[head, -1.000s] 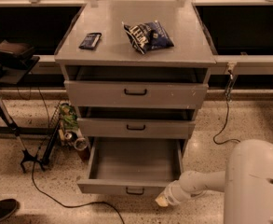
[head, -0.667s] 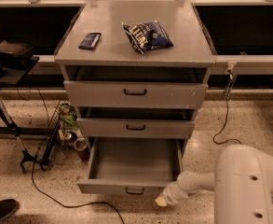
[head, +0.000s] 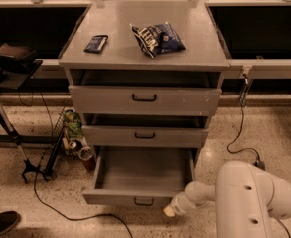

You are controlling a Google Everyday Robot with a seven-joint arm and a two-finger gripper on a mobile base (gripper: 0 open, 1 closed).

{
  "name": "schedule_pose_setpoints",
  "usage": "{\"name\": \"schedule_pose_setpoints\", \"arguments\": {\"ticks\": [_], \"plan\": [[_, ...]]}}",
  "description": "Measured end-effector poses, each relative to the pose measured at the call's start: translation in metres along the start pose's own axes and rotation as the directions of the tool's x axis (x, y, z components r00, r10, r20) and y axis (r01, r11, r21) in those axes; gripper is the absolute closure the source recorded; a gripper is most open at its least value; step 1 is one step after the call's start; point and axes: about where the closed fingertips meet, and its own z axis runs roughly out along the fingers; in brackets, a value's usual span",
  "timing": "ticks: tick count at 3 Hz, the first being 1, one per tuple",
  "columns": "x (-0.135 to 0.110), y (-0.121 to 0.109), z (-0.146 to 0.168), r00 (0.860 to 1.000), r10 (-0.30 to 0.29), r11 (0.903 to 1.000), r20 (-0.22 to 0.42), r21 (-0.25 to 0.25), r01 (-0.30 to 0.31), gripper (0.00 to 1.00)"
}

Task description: Close bottom drawer

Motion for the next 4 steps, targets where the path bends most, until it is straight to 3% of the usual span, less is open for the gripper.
{"name": "schedule_pose_setpoints", "arguments": {"ticks": [3,4], "plan": [[-0.015,0.001,-0.010,0.998,-0.038,0.9989,0.043,0.031,0.036,0.11],[-0.029,0.004,-0.011,0.996,-0.067,0.9971,0.065,0.040,0.064,0.00]]}}
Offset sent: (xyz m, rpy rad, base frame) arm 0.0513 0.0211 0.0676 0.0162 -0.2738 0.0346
